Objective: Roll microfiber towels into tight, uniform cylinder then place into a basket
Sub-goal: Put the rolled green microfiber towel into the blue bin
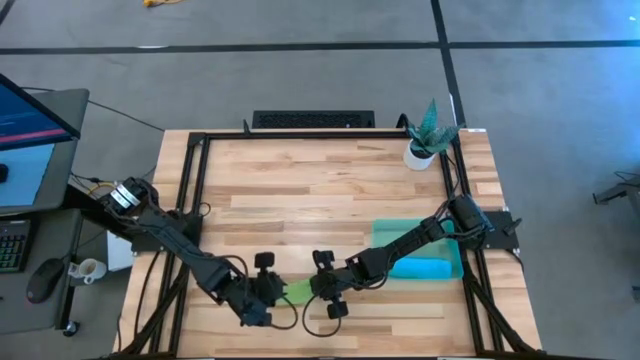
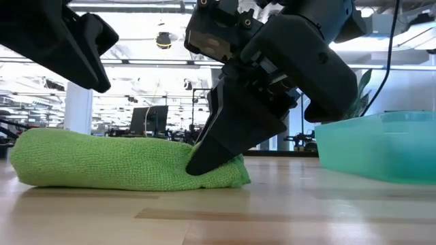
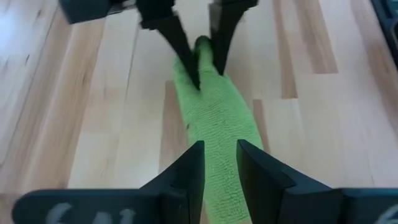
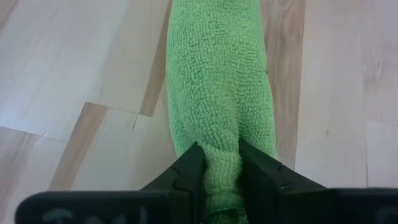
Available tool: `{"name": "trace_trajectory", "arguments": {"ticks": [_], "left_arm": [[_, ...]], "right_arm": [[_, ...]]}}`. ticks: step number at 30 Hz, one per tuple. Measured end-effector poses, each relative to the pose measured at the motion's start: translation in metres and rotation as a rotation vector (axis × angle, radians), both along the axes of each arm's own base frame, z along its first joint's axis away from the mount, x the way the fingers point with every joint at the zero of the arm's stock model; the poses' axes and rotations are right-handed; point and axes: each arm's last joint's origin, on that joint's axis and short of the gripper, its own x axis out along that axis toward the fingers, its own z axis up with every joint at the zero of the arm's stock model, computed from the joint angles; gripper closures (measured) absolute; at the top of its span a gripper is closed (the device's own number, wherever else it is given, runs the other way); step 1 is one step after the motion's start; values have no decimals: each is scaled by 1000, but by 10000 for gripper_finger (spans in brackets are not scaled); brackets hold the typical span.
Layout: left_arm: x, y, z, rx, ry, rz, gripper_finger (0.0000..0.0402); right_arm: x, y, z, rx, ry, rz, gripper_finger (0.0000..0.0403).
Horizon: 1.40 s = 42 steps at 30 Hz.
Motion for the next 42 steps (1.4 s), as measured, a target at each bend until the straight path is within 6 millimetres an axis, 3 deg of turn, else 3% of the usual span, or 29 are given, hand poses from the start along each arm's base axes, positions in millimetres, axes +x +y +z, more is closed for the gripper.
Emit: {"name": "trace_trajectory", "arguments": {"ticks": [6, 14, 21, 28, 37, 42], "left_arm": [[0, 0, -4, -45, 8, 63, 266], [8, -7, -35, -55, 98, 46, 173], [17, -3, -60, -93, 181, 90, 156], [20, 0, -74, -71, 227, 105, 205], [22, -1, -73, 12, 198, 43, 373], [23, 1, -72, 75, 169, 51, 373]], "right_arm": [[0, 0, 0, 1, 0, 0, 295], [0, 0, 0, 8, 1, 3, 295], [0, -1, 0, 10, 2, 3, 295], [0, -1, 0, 14, 4, 6, 302], [-1, 0, 0, 32, 20, 24, 382], [-4, 3, 3, 14, 30, 23, 380]]}}
